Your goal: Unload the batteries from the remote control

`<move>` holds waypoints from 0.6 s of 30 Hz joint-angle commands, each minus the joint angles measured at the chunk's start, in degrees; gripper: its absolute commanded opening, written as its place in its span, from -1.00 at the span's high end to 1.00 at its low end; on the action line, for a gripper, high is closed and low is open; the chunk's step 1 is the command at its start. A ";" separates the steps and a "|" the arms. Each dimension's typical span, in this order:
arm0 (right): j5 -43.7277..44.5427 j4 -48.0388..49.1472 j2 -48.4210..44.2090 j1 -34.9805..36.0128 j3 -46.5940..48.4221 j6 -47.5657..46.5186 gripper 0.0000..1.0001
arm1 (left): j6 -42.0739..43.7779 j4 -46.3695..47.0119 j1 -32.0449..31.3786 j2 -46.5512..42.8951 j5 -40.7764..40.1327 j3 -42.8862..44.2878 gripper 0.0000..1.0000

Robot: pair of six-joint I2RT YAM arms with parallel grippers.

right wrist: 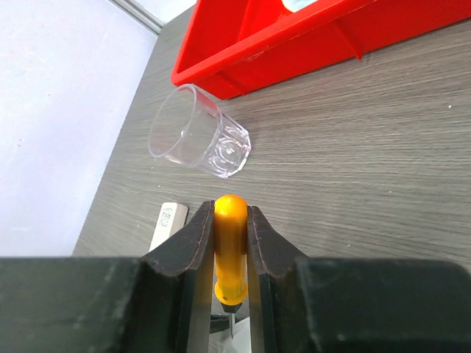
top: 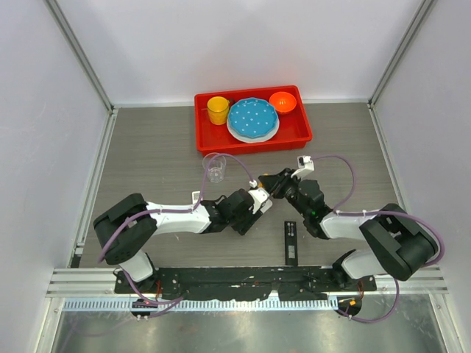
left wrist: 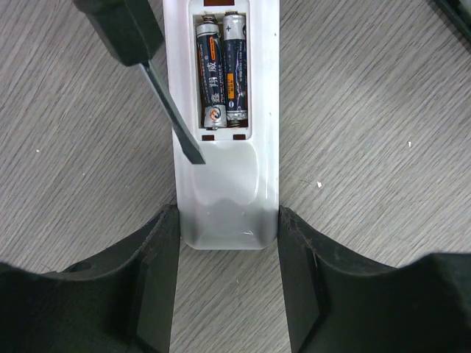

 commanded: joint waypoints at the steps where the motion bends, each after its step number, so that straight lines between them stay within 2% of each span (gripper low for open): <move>1: -1.95 2.32 -2.29 0.10 0.18 3.67 0.98 | 0.05 -1.78 0.00 1.15 1.23 -0.40 1.00; 12: 9.28 -7.25 -8.18 0.10 1.23 -6.35 0.98 | -0.13 -1.34 0.09 -0.09 0.61 -1.19 1.00; 18: 12.81 -8.58 -7.39 0.10 2.98 -10.92 0.98 | -0.13 -1.26 0.18 0.09 0.96 -1.02 1.00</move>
